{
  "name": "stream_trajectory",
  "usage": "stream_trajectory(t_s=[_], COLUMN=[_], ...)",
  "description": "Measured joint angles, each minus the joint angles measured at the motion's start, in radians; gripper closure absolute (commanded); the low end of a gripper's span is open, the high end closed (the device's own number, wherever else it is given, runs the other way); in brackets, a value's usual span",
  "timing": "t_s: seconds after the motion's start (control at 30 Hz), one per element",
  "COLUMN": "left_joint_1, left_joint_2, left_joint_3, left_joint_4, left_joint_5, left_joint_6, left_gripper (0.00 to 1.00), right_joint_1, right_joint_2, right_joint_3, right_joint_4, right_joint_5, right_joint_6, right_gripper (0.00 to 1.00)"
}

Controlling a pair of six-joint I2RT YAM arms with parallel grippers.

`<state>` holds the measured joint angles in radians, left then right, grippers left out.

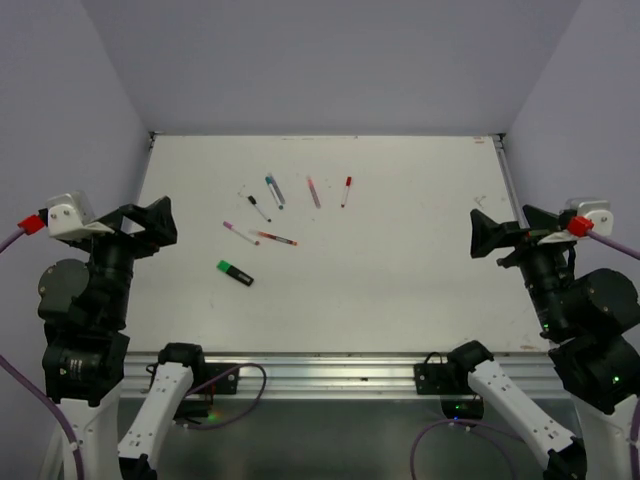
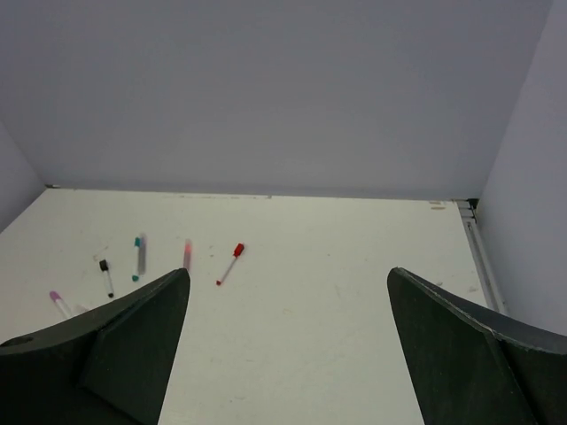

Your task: Open the pen caps

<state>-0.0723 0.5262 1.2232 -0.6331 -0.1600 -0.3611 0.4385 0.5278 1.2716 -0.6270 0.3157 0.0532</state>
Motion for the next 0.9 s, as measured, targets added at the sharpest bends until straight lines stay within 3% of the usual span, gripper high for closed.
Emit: stream_trajectory(t_s=[0.43, 0.9], left_joint_1=[0.000, 0.000], left_joint_2=[0.101, 0.304], left_joint_3=[-0.077, -0.345], left_joint_4=[-0.140, -0.250], left_joint_5=[0.030, 0.021], left_joint_6=[-0.119, -0.315], left_gripper=[0.00, 0.01], right_joint_1=[0.001, 0.001], right_joint_2=[0.002, 0.042], right_joint_3=[-0.079, -0.131], right_joint_4=[0.001, -0.021], right_joint_5=[-0.047, -0.099], right_joint_6=[0.087, 0.164], right_gripper=[0.02, 0.01])
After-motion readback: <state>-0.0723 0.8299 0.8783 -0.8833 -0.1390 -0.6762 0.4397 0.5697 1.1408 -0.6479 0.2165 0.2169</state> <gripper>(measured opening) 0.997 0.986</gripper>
